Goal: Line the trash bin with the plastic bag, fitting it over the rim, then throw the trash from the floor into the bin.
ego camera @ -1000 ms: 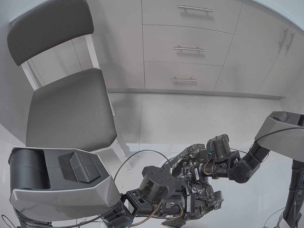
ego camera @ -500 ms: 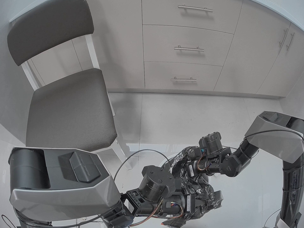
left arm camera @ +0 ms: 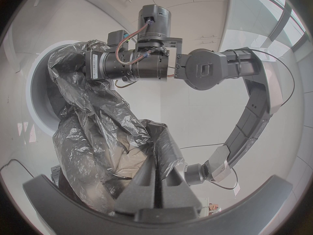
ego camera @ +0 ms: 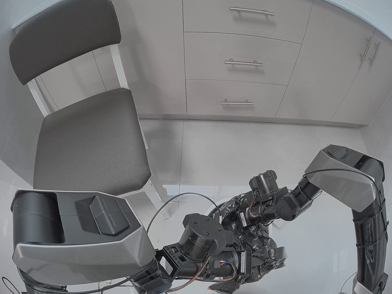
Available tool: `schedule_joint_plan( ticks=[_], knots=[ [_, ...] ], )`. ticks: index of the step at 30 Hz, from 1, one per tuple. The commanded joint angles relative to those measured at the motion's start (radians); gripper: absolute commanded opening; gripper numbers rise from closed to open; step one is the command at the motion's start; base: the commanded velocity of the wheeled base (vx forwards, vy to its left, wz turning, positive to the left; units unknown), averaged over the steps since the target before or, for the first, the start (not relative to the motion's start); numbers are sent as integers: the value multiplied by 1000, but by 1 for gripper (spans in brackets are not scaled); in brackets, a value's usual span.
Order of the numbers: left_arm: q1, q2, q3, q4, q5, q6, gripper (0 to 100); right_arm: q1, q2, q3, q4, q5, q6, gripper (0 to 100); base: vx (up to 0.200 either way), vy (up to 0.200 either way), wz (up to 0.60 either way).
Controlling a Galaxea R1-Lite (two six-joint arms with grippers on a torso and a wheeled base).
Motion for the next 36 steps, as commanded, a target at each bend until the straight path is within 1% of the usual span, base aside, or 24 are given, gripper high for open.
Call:
schedule_joint_plan(
  ticks=[1, 25, 28, 31, 36],
  knots=[
    [0, 1, 1, 0, 0, 0, 0, -8, 42, -30, 15, 0, 0, 0, 0, 0, 0],
    [0, 1, 0, 0, 0, 1, 0, -8, 51, -39, 7, -1, 8, 0, 0, 0, 0],
    [0, 1, 0, 0, 0, 1, 0, -8, -7, -13, 4, 0, 14, 0, 0, 0, 0],
    [0, 1, 1, 0, 0, 1, 0, -8, -109, 35, 9, 3, 14, 0, 0, 0, 0],
    [0, 1, 1, 0, 1, 0, 0, -4, -204, 110, 9, 28, 14, 0, 0, 0, 0]
  ],
)
